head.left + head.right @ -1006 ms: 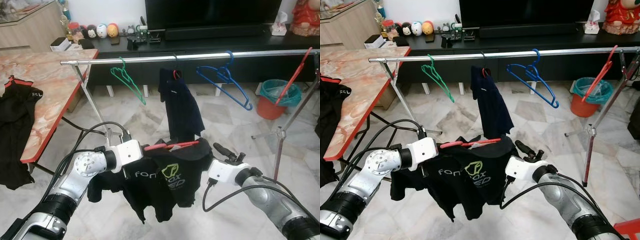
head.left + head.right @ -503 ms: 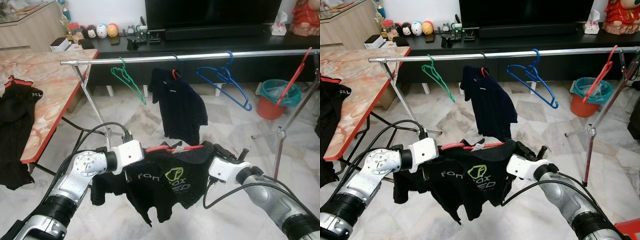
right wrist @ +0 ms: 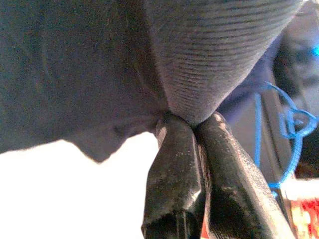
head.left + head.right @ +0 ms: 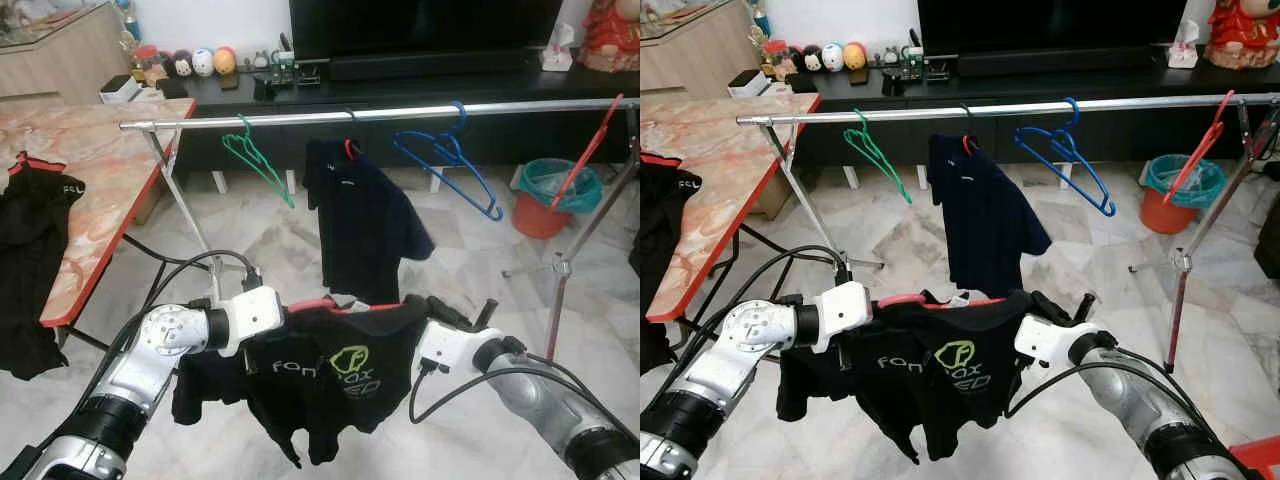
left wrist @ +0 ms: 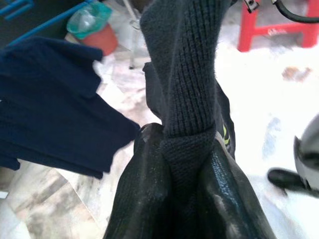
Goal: Hang hanger
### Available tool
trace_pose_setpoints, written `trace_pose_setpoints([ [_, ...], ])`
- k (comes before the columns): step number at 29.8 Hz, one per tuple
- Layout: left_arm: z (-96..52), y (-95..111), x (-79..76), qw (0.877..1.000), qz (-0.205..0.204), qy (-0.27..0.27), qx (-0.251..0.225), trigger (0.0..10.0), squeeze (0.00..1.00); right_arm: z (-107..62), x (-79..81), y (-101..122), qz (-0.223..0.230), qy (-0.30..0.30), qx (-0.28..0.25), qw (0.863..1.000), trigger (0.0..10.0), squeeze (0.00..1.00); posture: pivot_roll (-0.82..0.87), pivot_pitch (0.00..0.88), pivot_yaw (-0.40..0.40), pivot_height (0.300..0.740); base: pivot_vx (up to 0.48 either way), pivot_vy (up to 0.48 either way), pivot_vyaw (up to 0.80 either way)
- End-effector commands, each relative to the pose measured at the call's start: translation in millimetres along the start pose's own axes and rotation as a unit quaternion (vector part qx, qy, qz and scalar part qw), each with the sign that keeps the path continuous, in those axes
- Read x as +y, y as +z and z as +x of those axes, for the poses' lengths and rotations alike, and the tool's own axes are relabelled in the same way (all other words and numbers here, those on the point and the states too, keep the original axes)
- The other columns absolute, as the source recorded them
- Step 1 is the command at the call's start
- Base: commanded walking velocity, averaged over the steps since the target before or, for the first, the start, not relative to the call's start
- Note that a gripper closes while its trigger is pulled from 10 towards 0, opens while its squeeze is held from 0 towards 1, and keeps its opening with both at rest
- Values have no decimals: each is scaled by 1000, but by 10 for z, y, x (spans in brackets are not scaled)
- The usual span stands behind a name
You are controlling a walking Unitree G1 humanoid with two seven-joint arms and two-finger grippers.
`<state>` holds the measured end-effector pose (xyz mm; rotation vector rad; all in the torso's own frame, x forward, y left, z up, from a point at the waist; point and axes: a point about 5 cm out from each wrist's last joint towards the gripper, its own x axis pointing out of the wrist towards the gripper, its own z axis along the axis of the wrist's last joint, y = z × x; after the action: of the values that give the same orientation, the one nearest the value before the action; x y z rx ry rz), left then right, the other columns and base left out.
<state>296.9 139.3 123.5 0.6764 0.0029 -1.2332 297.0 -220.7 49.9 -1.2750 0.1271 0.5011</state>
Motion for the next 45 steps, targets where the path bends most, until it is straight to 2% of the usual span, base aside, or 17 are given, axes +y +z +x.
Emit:
trace_pose_setpoints([
  [1, -43, 51, 2, 1000, 22, -15, -6, 10000, 0, -13, 61, -50, -26, 33, 12, 999, 0, 0, -65, 42, 57, 740, 0, 0, 0],
  [5, -114, -3, 11, 999, 35, -18, 18, 10000, 0, -47, 130, -134, -35, 62, 35, 997, 0, 0, -64, 44, 57, 740, 0, 0, 0],
  [9, -191, -26, 136, 999, 17, 38, 11, 10000, 0, -86, 222, -180, -35, 95, 44, 994, 0, 0, -63, 43, 56, 740, 0, 0, 0],
  [14, -232, -23, 179, 998, 17, 64, 6, 10000, 0, -123, 269, -240, -45, 112, 58, 991, 0, 0, -63, 44, 56, 740, 0, 0, 0],
  [17, -253, -29, 211, 996, 14, 87, 4, 10000, 0, -133, 276, -223, -42, 119, 44, 991, 0, 0, -65, 43, 57, 740, 0, 0, 0],
  [21, -227, 13, 290, 989, -16, 141, -32, 10000, 0, -118, 329, -139, -9, 126, 20, 992, 0, 0, -66, 43, 56, 740, 0, 0, 0],
  [23, -208, 43, 288, 987, -36, 145, -53, 10000, 0, -99, 327, -87, 19, 117, 10, 993, 0, 0, -66, 43, 56, 740, 0, 0, 0],
  [24, -205, 64, 287, 984, -68, 149, -75, 10000, 0, -83, 295, -85, 33, 101, 16, 994, 0, 0, -70, 43, 58, 740, 0, 0, 0],
  [26, -212, 85, 256, 984, -86, 128, -86, 10000, 0, -92, 284, -139, 9, 103, 28, 994, 0, 0, -70, 44, 56, 740, 0, 0, 0],
  [27, -218, 89, 211, 987, -98, 93, -82, 10000, 0, -114, 294, -188, -12, 111, 36, 993, 0, 0, -68, 45, 55, 740, 0, 0, 0],
  [28, -218, 89, 211, 987, -98, 93, -82, 10000, 0, -114, 294, -188, -12, 111, 36, 993, 0, 0, -68, 45, 55, 740, 0, 0, 0],
  [29, -229, 85, 169, 990, -100, 62, -75, 10000, 0, -131, 297, -213, -22, 117, 37, 992, 0, 0, -68, 45, 55, 740, 0, 0, 0],
  [33, -270, 51, 77, 995, -91, -1, -43, 10000, 0, -156, 281, -255, -37, 121, 39, 991, 0, 0, -68, 45, 55, 740, 0, 0, 0],
  [36, -376, -66, -25, 996, -57, -68, 24, 10000, 0, -189, 206, -305, -42, 123, 37, 991, 0, 0, -69, 42, 54, 740, 0, 0, 0],
  [41, -453, -84, -22, 994, -71, -80, 31, 10000, 0, -196, 142, -321, -41, 118, 34, 992, 0, 0, -70, 42, 54, 740, 0, 0, 0],
  [43, -513, -137, -45, 992, -58, -93, 61, 10000, 0, -202, 122, -308, -46, 125, 20, 991, 0, 0, -70, 42, 54, 740, 0, 0, 0],
  [45, -529, -120, -20, 993, -66, -81, 50, 10000, 0, -206, 114, -297, -45, 130, 11, 990, 0, 0, -70, 42, 54, 740, 0, 0, 0],
])
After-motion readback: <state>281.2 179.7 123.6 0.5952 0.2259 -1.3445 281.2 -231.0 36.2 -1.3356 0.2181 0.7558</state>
